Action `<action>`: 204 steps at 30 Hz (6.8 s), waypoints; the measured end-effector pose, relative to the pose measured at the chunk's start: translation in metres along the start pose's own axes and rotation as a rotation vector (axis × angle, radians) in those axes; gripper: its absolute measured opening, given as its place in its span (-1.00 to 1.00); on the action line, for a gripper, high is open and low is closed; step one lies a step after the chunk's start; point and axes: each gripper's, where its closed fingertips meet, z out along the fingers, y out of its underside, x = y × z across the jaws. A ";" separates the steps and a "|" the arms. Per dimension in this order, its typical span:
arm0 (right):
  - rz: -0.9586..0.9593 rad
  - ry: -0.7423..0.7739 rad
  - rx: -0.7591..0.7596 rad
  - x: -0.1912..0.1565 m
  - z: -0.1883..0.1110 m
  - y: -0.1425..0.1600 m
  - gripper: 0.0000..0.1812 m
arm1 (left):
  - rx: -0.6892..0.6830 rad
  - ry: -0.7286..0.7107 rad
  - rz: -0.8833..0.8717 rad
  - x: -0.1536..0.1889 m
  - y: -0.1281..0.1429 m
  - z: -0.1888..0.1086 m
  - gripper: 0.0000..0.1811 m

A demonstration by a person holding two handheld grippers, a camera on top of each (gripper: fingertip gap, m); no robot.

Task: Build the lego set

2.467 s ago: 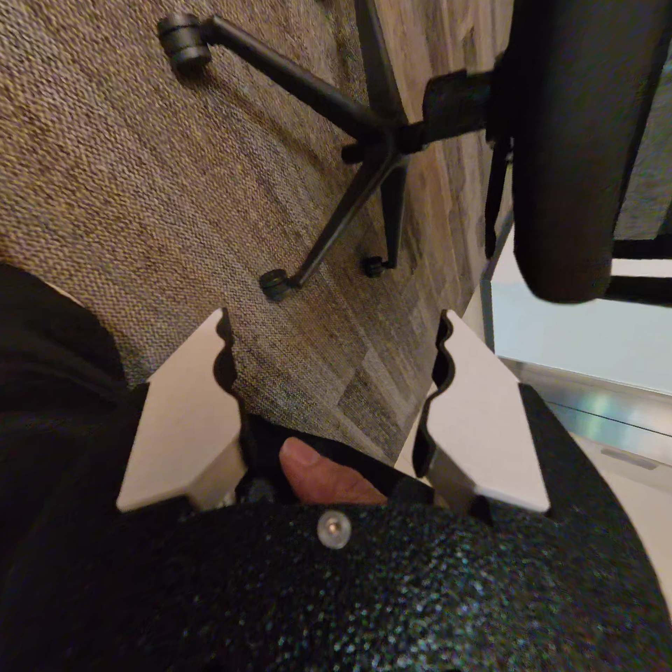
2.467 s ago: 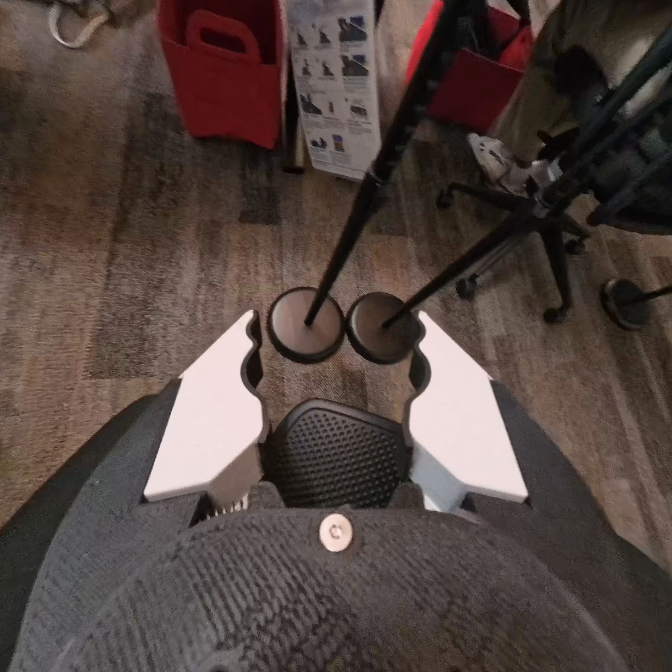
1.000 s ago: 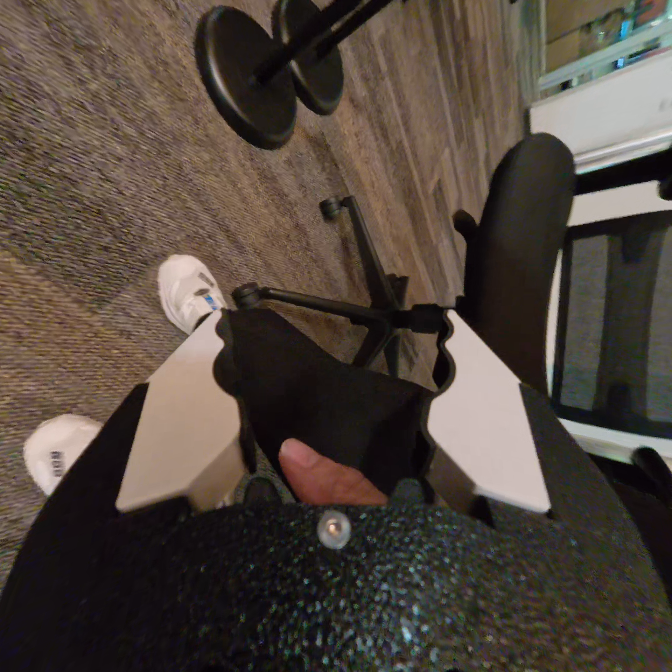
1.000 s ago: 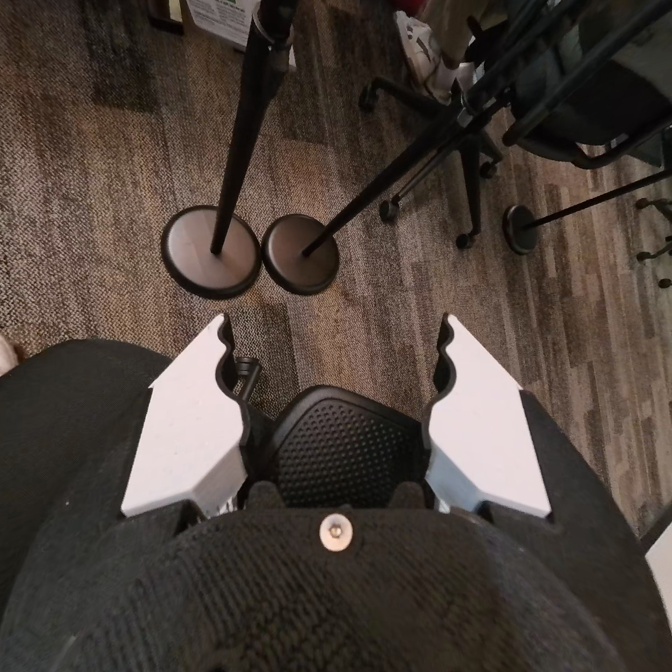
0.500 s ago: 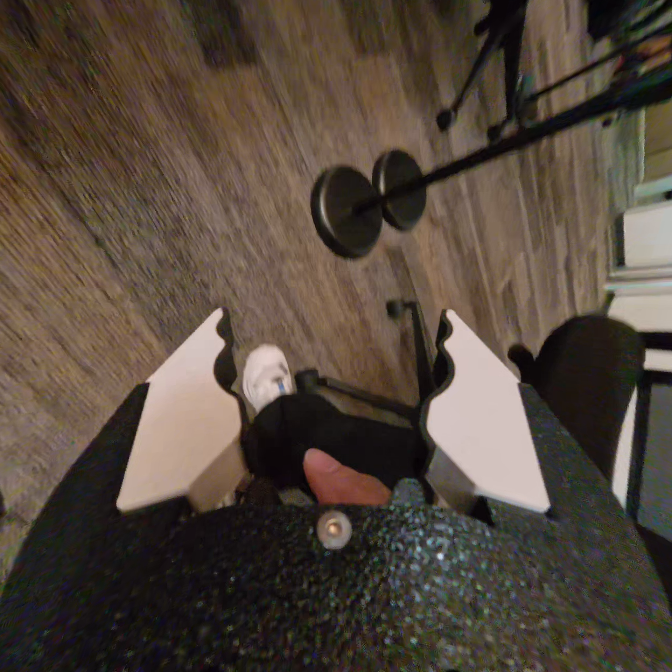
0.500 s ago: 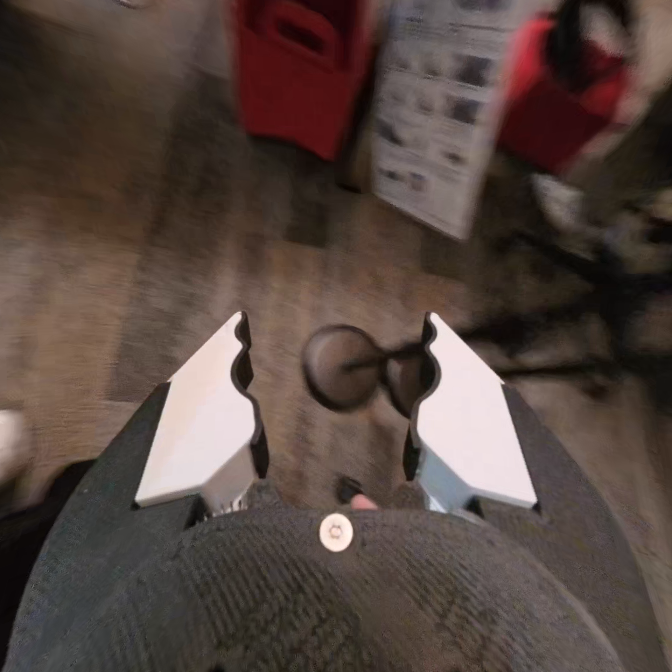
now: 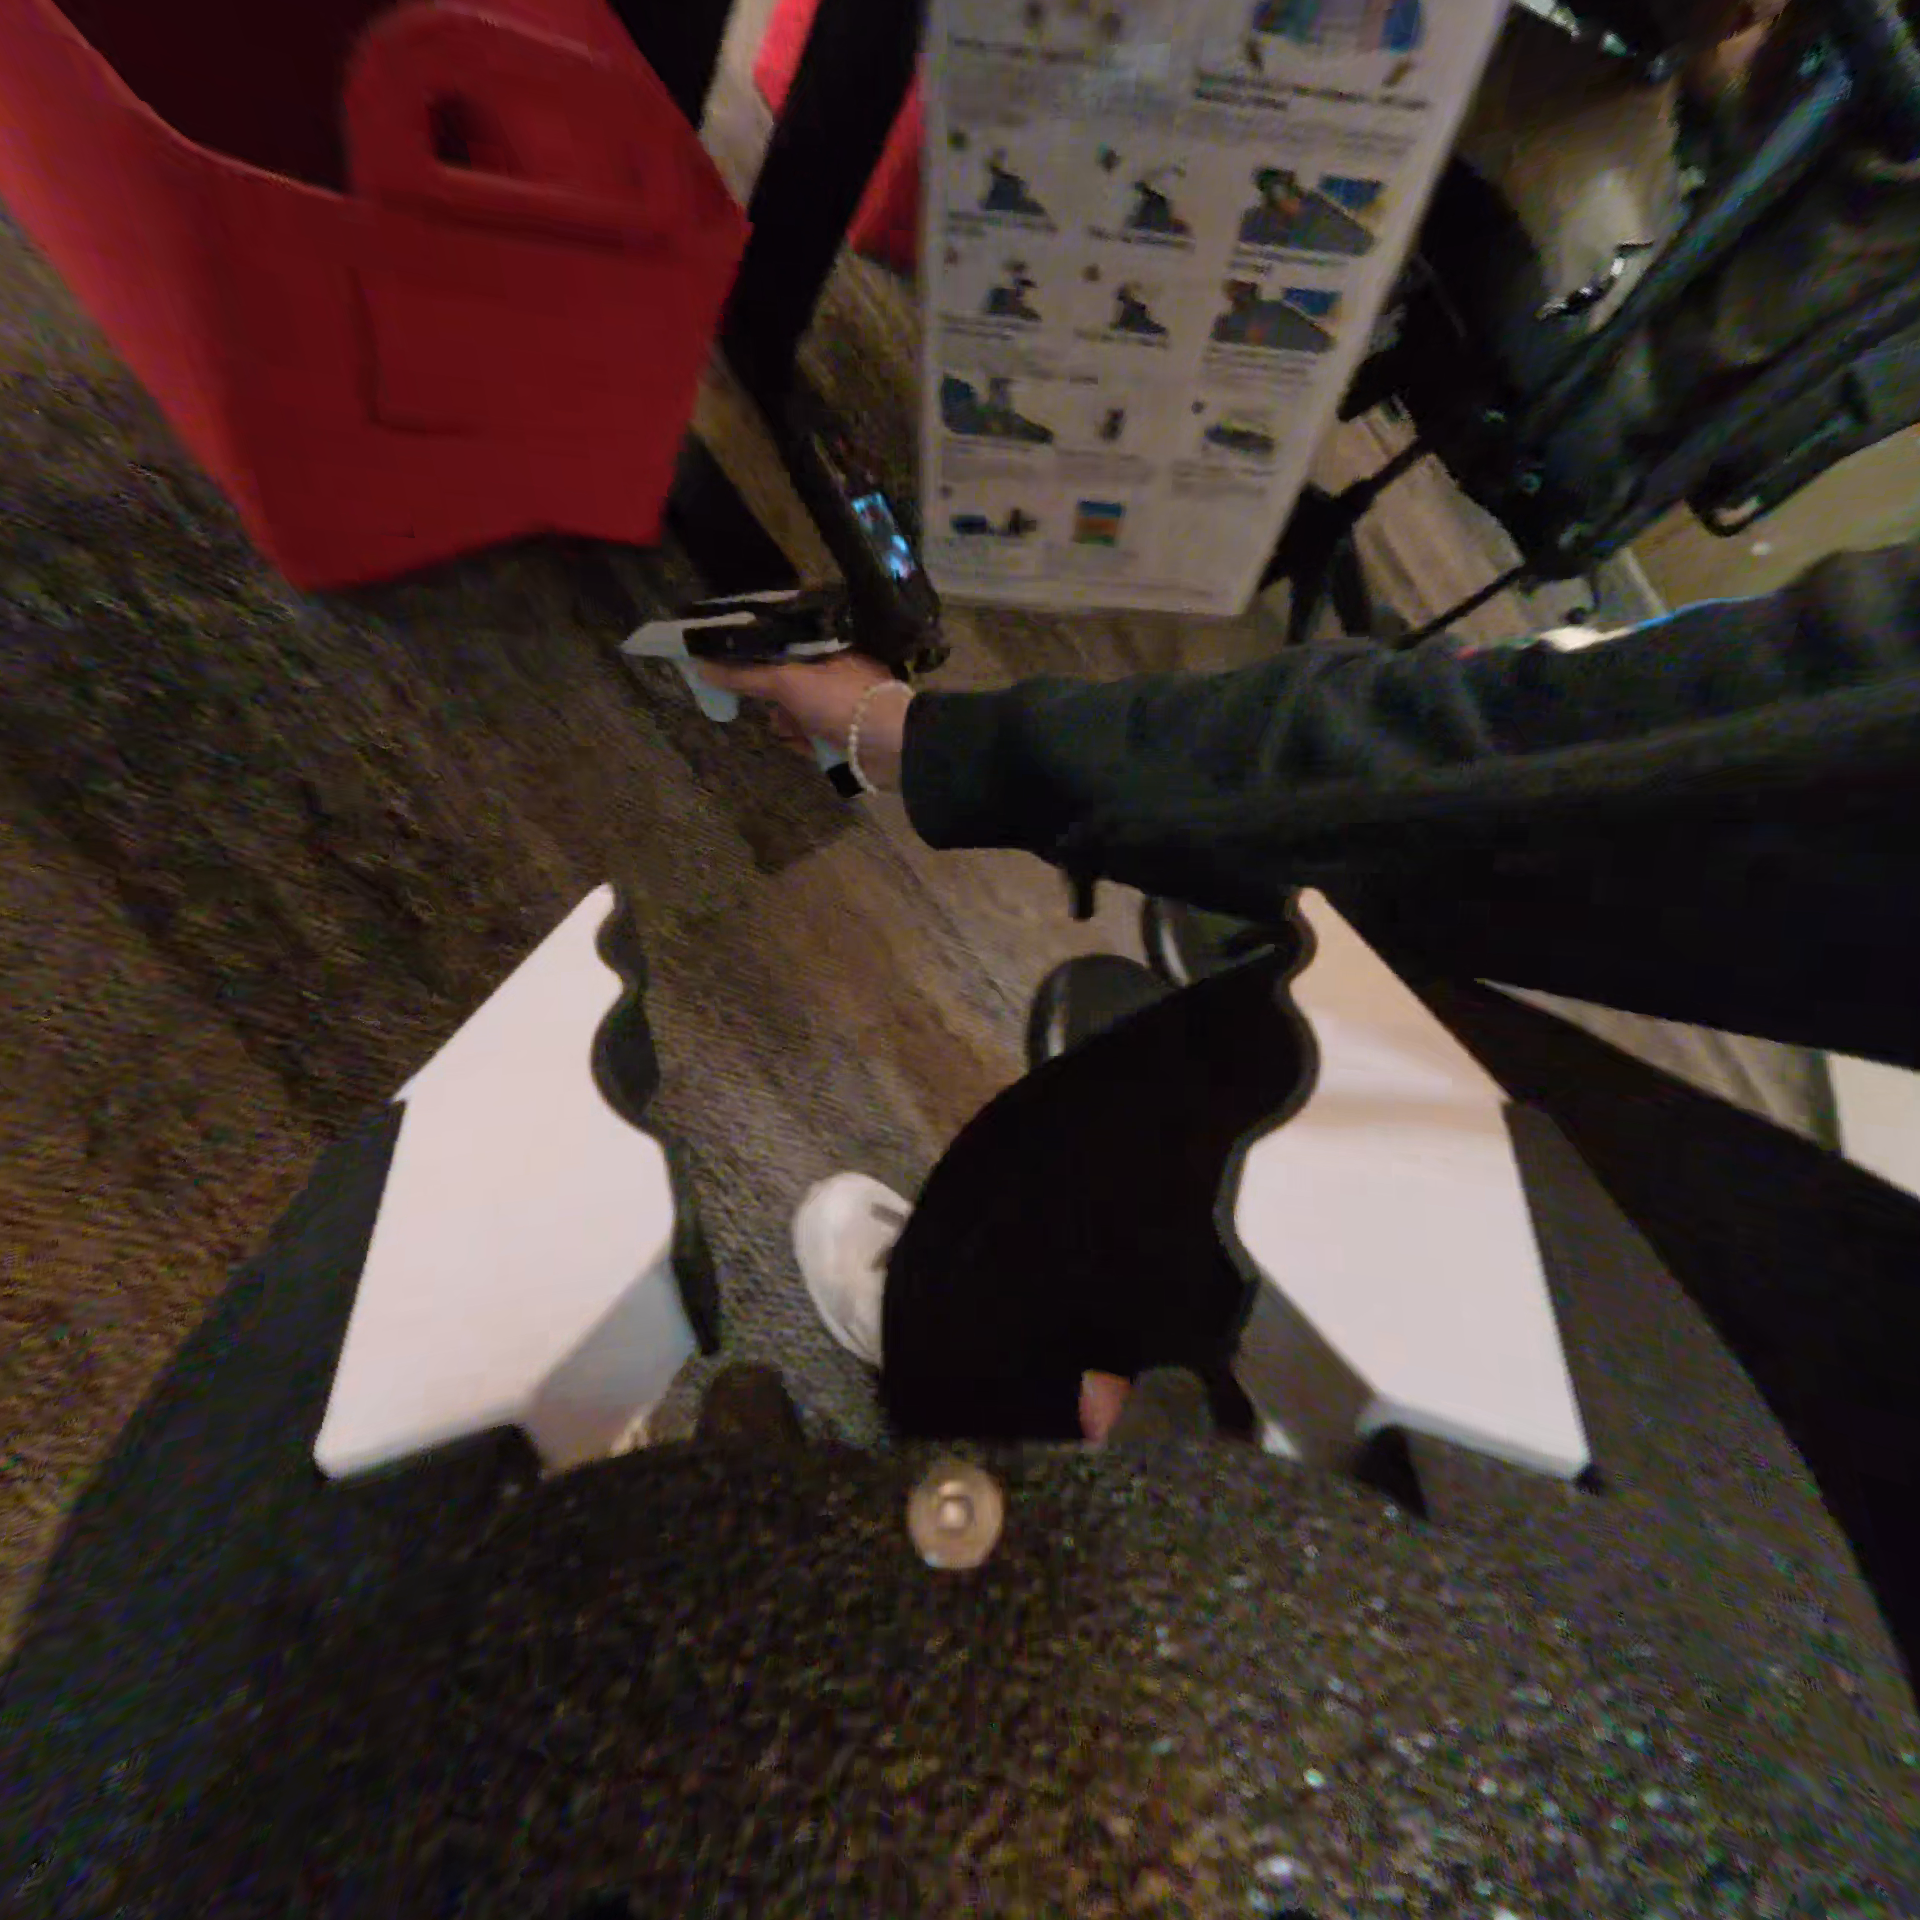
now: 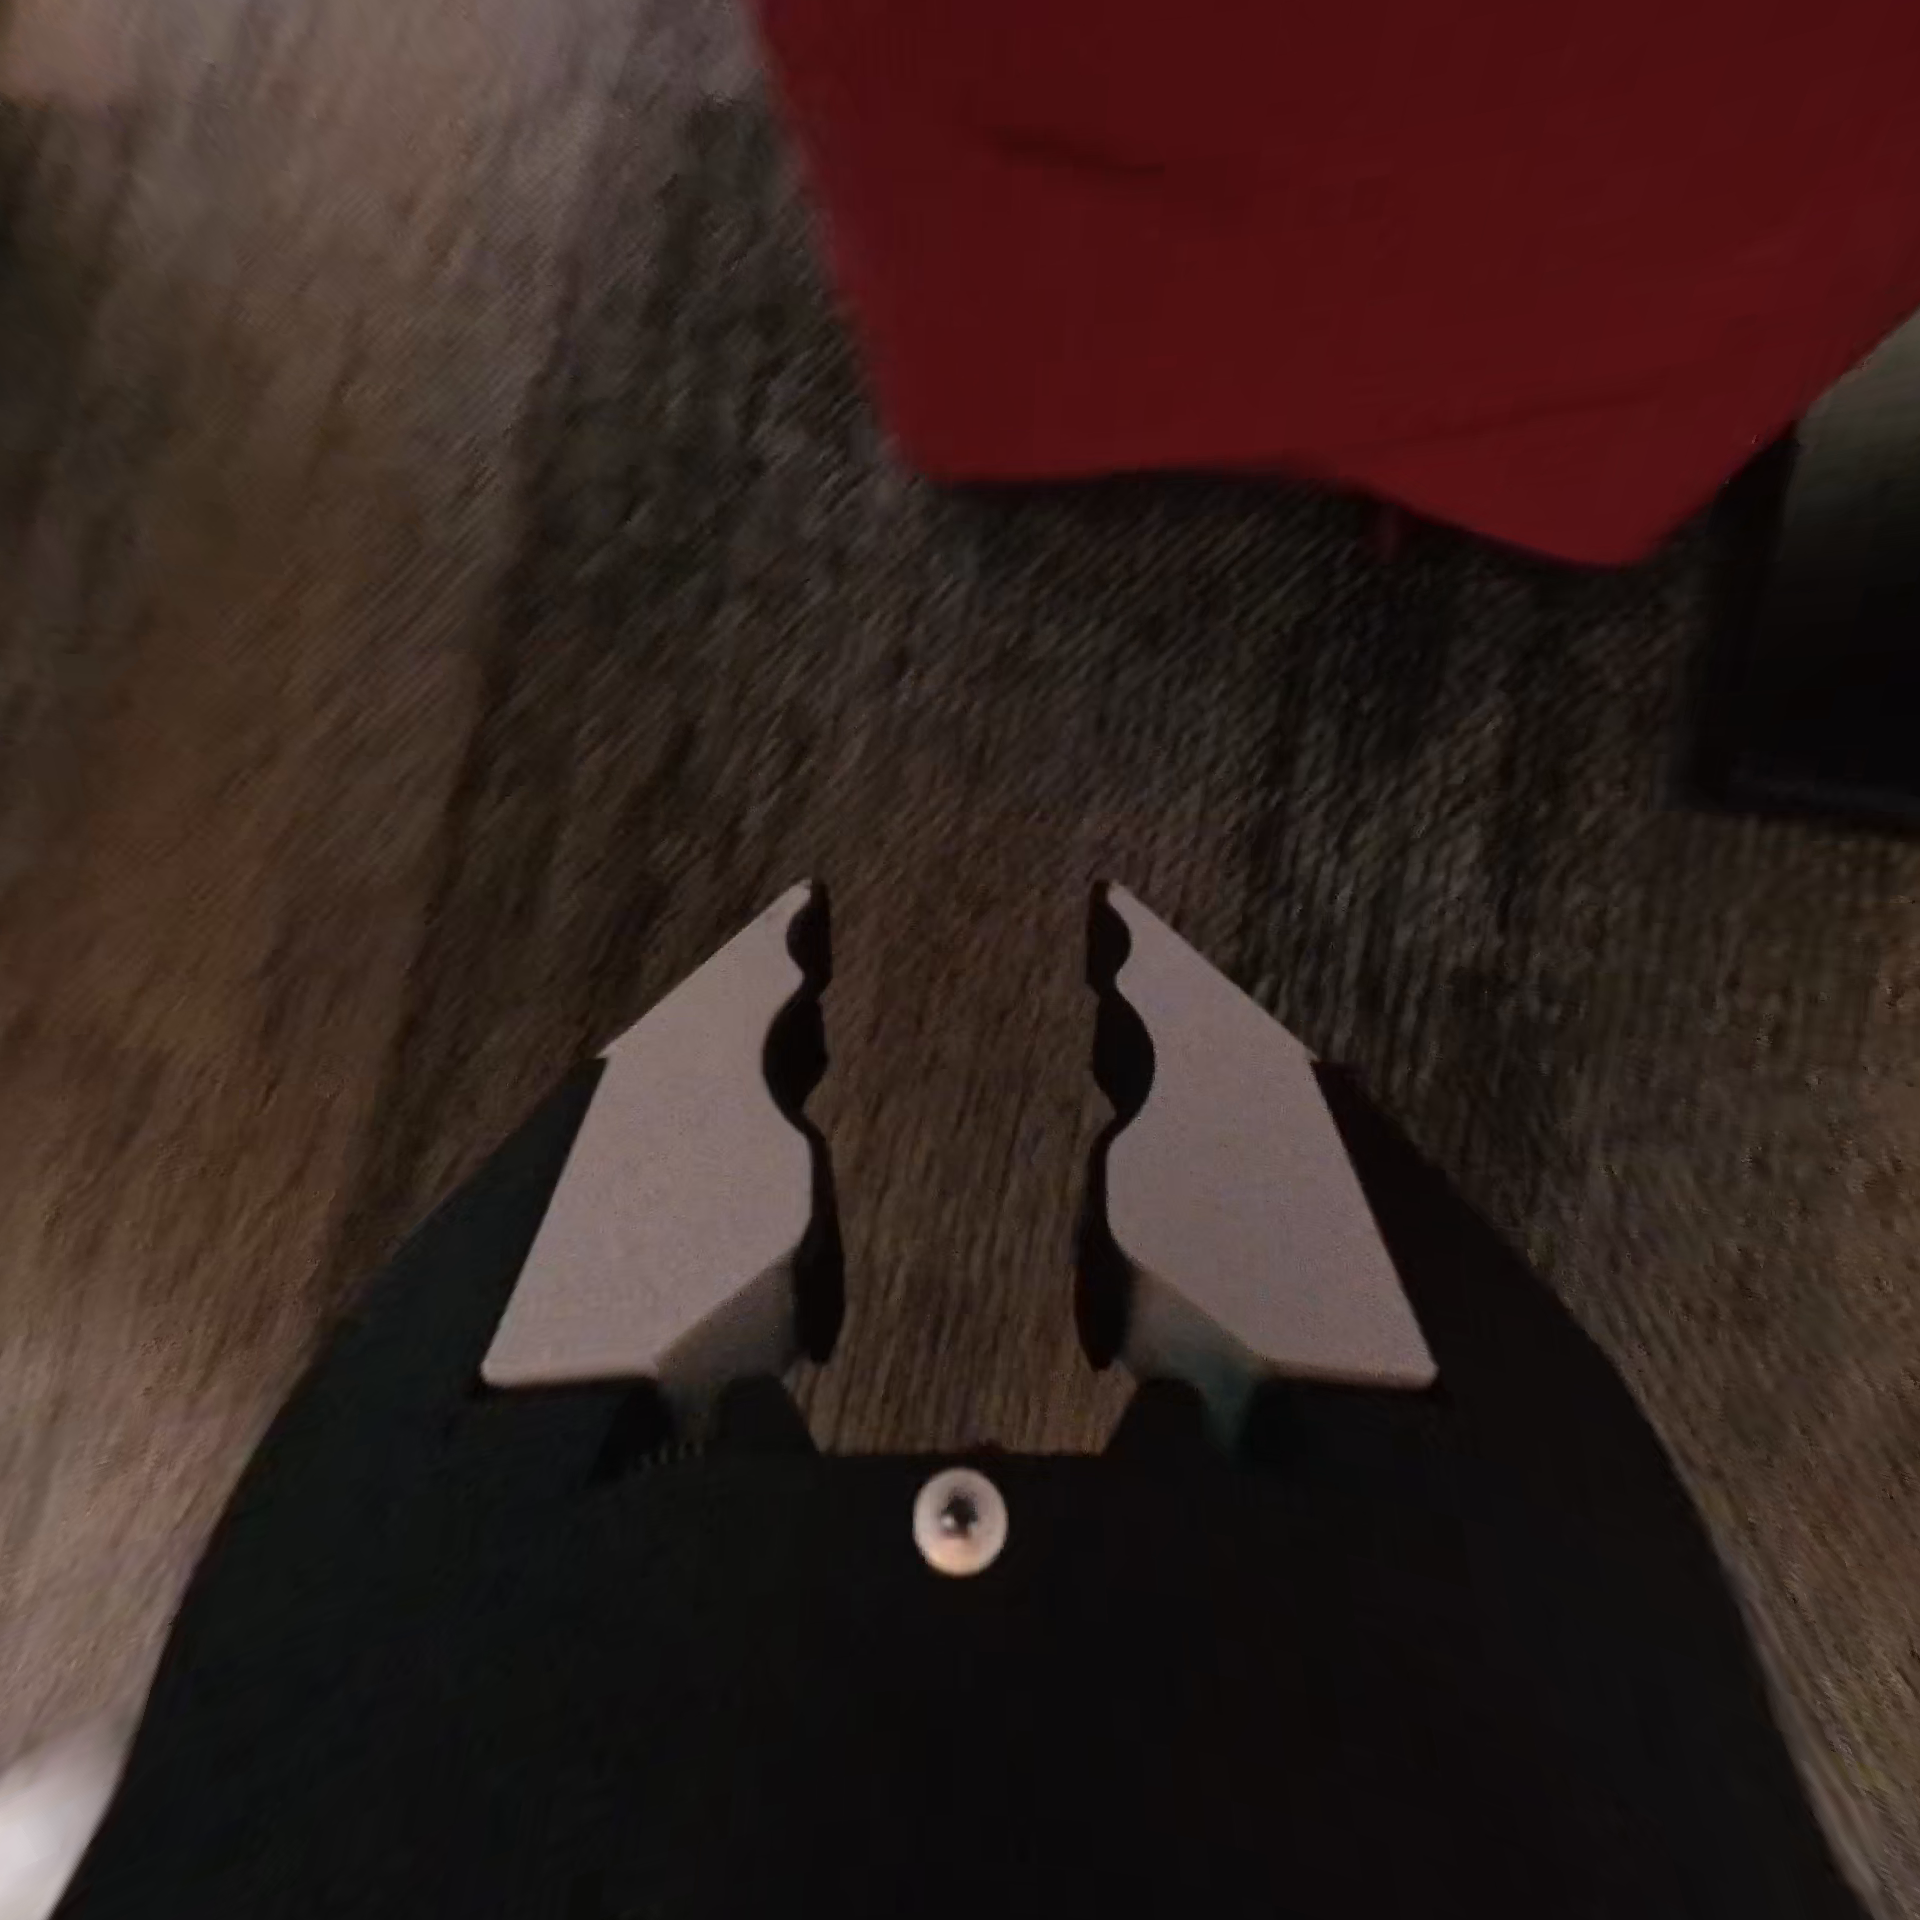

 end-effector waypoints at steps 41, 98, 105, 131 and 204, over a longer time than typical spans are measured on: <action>-0.198 -0.074 0.288 0.100 0.143 -0.015 -0.96 | 0.144 -0.045 0.051 -0.136 -0.008 0.058 0.26; -0.663 -0.695 0.571 -0.397 -0.439 0.008 -0.97 | 0.493 -0.805 0.218 0.159 0.131 -0.312 0.28; -0.523 -0.520 0.617 -0.343 -0.446 -0.069 -0.97 | 0.530 -0.932 0.439 0.135 0.037 -0.301 0.37; -0.570 -0.372 0.638 -0.290 -0.494 -0.250 -0.97 | 0.235 -0.952 0.100 0.250 0.117 -0.409 0.32; -0.782 0.398 0.888 -0.117 -0.421 -0.550 -0.97 | 0.766 -0.818 0.623 -0.155 -0.499 -0.288 0.15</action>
